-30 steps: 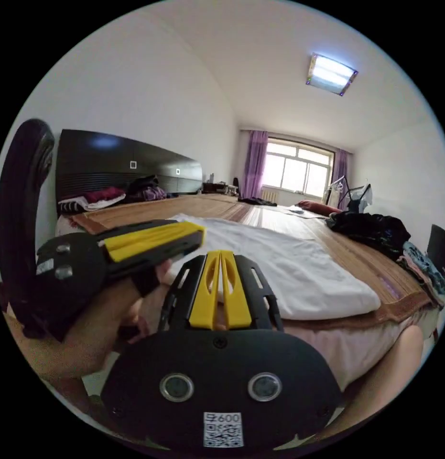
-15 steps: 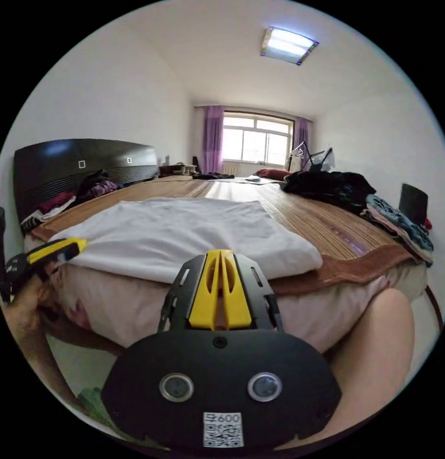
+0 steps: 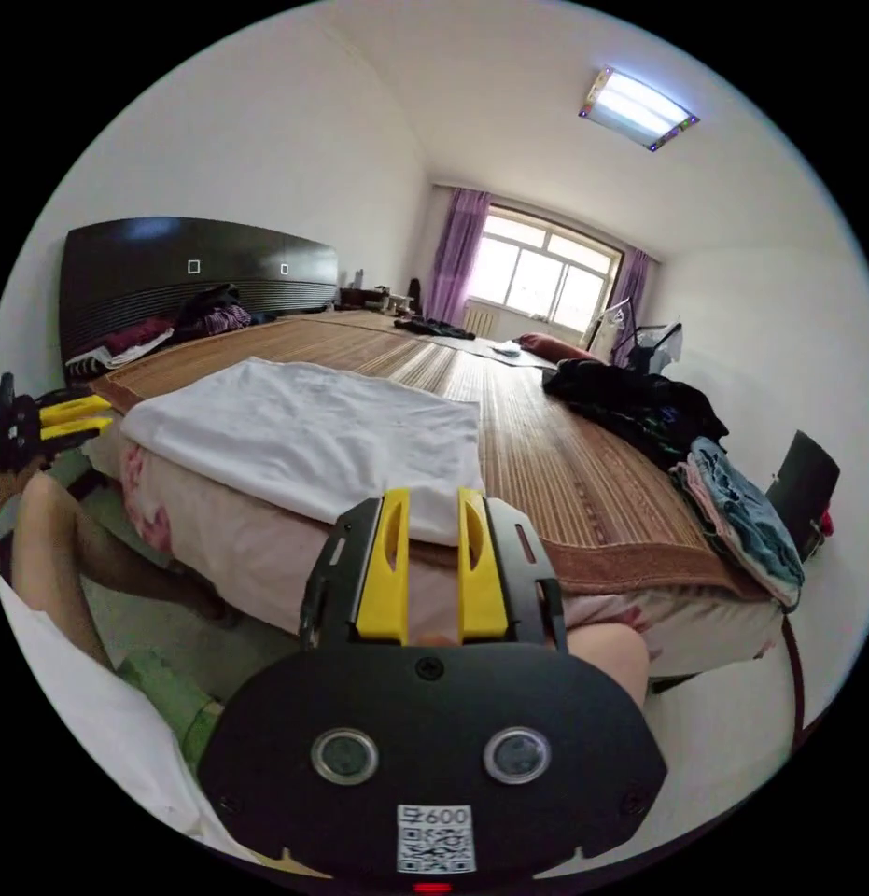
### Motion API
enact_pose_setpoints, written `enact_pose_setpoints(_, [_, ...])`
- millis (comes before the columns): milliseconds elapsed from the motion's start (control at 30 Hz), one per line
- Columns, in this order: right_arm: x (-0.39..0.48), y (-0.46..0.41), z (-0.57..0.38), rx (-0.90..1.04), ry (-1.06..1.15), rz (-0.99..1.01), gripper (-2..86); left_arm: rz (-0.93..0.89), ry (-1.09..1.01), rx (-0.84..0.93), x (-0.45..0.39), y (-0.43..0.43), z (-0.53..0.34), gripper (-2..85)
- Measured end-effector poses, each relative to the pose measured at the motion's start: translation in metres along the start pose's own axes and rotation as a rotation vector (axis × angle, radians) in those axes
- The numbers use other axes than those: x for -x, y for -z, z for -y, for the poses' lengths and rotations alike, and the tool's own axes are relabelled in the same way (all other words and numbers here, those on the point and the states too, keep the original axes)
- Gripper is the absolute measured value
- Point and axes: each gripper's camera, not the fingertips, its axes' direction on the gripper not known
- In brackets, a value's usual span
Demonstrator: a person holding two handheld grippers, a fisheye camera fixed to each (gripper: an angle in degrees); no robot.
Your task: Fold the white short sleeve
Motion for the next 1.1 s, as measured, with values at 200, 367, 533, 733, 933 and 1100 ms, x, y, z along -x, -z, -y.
enact_pose_setpoints(200, [0.044, 0.008, -0.028, -0.054, 0.128, 0.138, 9.2, 0.091, -0.453, 0.168, -0.058, -0.04, -0.04, 8.7])
enact_pose_setpoints(367, [0.118, -0.013, -0.067, -0.017, 0.377, 0.206, 9.8, 0.177, -0.514, 0.209, -0.083, -0.065, -0.078, 7.3])
enact_pose_setpoints(533, [0.194, -0.025, -0.105, -0.07, 0.672, 0.231, 9.8, 0.195, -0.489, 0.208, -0.077, -0.061, -0.111, 3.7])
enact_pose_setpoints(733, [0.271, -0.057, -0.122, -0.168, 0.857, 0.304, 9.0, 0.107, -0.401, 0.204, -0.036, -0.054, -0.123, 2.9])
enact_pose_setpoints(933, [0.31, -0.095, -0.137, -0.163, 0.903, 0.217, 4.6, 0.103, -0.426, 0.163, -0.033, -0.057, -0.153, 2.9])
enact_pose_setpoints(1100, [0.309, -0.111, -0.15, -0.122, 0.879, 0.274, -0.4, 0.078, -0.436, 0.105, -0.034, -0.055, -0.17, 4.6])
